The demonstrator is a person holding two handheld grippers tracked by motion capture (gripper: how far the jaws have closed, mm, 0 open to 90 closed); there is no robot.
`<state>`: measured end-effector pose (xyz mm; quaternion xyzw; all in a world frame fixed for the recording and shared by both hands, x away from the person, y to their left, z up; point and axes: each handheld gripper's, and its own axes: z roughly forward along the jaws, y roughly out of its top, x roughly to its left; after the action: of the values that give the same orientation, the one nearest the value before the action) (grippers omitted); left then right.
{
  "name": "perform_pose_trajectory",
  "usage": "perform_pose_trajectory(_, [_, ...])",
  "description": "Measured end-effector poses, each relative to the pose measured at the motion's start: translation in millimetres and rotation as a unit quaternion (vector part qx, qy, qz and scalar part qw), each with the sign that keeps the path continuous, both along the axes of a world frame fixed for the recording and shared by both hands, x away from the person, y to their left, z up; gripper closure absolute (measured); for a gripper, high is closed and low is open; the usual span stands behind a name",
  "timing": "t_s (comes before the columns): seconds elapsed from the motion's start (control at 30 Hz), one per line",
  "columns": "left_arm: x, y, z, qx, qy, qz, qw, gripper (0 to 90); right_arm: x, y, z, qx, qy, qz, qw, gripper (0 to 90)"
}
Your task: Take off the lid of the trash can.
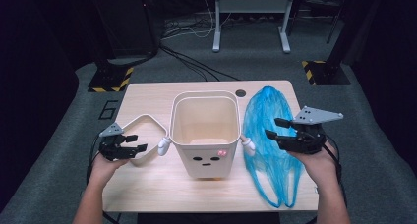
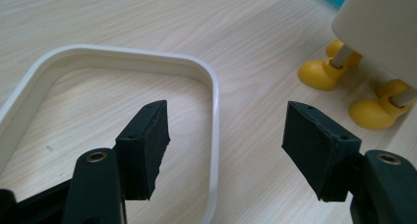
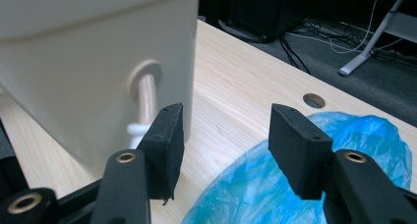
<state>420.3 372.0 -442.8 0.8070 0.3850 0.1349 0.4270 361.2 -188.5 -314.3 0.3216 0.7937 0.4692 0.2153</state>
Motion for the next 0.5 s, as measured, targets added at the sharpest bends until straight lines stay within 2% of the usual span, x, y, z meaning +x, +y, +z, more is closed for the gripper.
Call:
perform_pose_trajectory(0.17, [-2.2,-3.2,5.2,0.005,-0.001,-0.006,1.0000,33.9,4.5,-6.3,-11.0,-0.007,0.006,-0.013,0.9999,46.2])
perform_pose_trajectory(0.37, [-4.6,-1.9,10.3,-0.006,-0.003,-0.004,1.0000,34.1,8.6,-13.7,-21.1,-0.009,0.009,-0.024,0.9996,46.1])
perform_pose_trajectory(0.5, [-6.8,-1.7,14.6,-0.003,-0.008,0.000,1.0000,34.0,13.5,-18.5,-30.6,-0.010,0.016,-0.035,0.9992,45.5])
